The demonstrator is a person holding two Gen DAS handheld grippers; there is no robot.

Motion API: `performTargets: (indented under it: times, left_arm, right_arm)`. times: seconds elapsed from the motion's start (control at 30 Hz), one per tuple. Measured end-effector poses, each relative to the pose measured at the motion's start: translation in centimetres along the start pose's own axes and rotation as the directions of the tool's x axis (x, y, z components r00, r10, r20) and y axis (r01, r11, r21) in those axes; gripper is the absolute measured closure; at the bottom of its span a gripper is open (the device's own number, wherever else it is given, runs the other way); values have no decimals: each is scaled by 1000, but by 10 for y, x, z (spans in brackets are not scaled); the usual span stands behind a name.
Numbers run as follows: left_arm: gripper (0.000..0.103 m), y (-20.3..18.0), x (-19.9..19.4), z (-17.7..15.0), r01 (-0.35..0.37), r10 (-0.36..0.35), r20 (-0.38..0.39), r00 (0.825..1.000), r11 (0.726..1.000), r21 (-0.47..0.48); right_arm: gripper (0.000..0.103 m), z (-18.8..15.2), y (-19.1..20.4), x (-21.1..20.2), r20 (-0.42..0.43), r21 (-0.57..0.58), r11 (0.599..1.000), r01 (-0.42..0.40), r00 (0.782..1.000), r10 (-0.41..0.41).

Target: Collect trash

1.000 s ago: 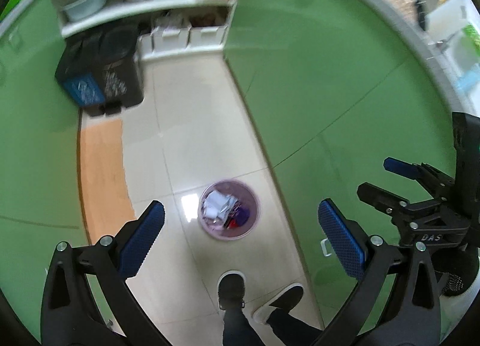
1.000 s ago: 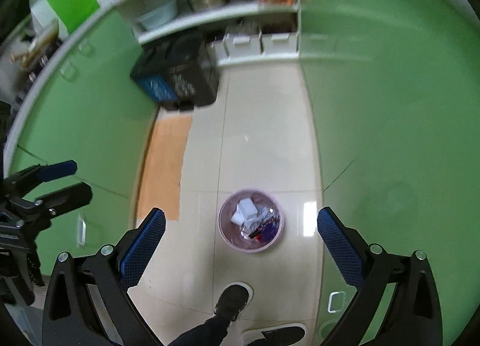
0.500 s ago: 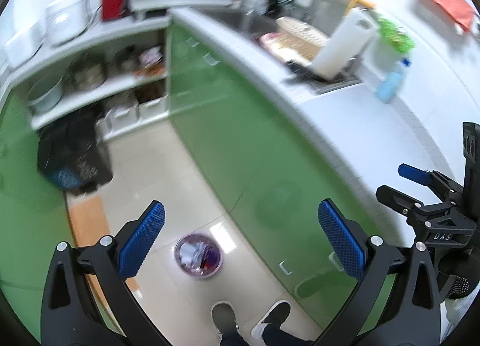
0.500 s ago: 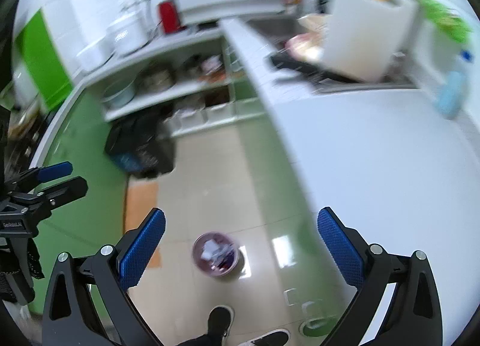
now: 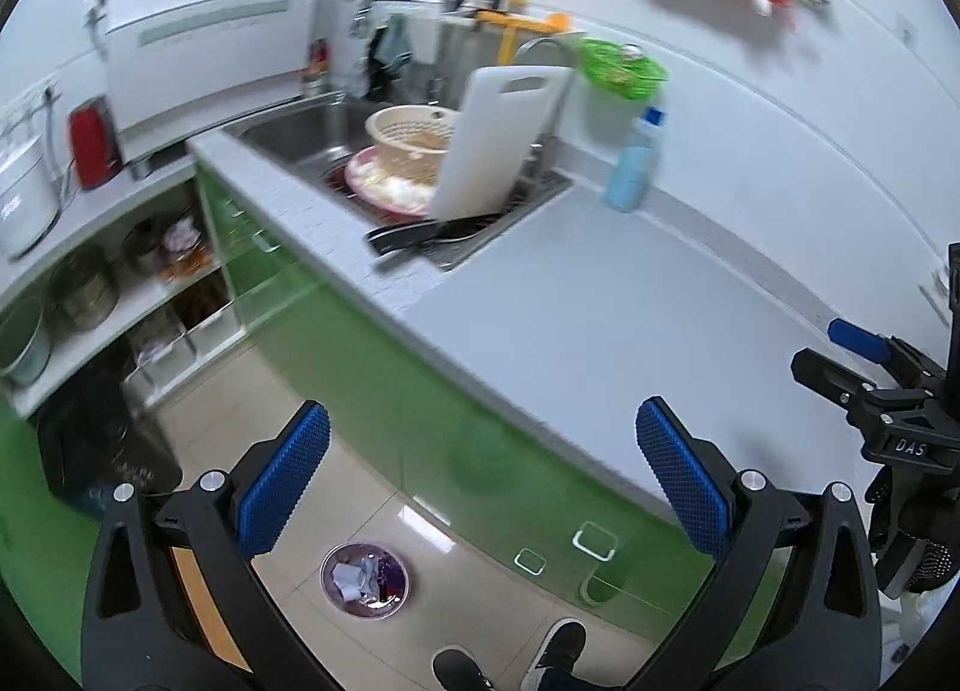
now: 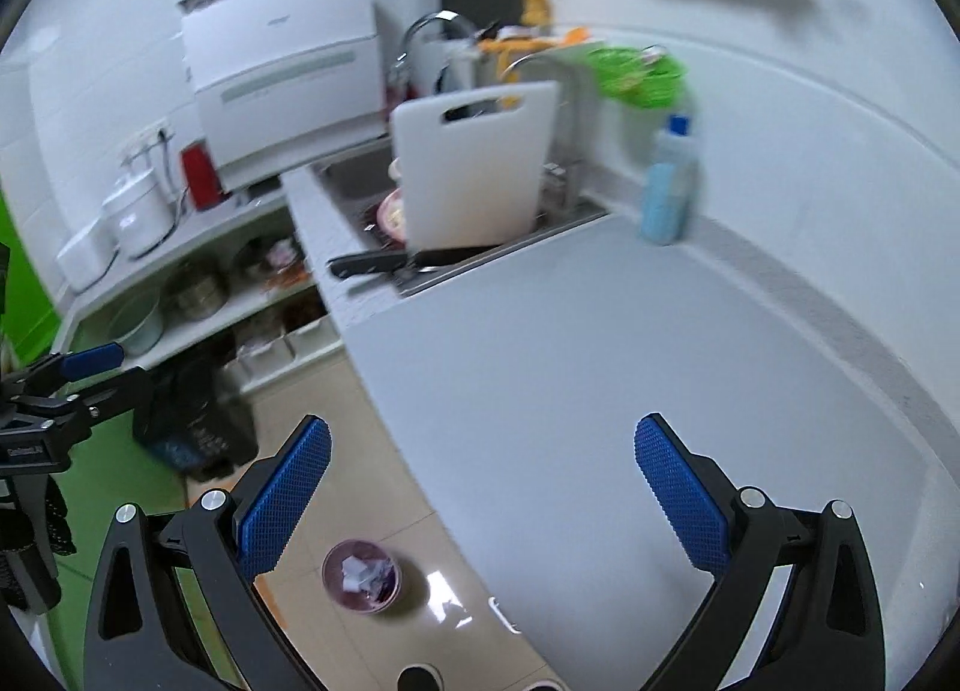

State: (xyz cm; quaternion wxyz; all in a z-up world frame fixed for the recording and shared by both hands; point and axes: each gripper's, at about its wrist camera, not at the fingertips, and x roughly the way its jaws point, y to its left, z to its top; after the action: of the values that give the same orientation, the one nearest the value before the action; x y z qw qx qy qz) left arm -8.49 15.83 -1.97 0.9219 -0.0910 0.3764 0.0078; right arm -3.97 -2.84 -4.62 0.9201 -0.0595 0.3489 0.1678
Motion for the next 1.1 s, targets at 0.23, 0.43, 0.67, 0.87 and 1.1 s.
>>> performTargets:
  times: [0.23, 0.43, 0.67, 0.87, 1.1]
  left_arm:
    - [3, -45, -1, 12, 47, -46, -19, 999, 997, 53]
    - [3, -75, 6, 20, 60, -58, -36, 998, 997, 44]
    - [3, -108, 11, 26, 54, -50, -47, 998, 995, 82]
    - [3, -124, 18, 27, 49, -44, -57, 997, 995, 89]
    - [3, -131, 28, 31, 54, -48, -67, 997, 995, 78]
  right_arm:
    - [6, -6, -45, -31, -16, 73, 994, 75, 997, -74]
    - [6, -14, -82, -46, -25, 122, 990, 75, 997, -73]
    - [6, -11, -103, -48, -28, 122, 991, 52, 998, -49]
    - [6, -2, -106, -43, -23, 74, 996, 45, 999, -44]
    - [6, 6, -111, -36, -20, 45, 999, 9, 1000, -8]
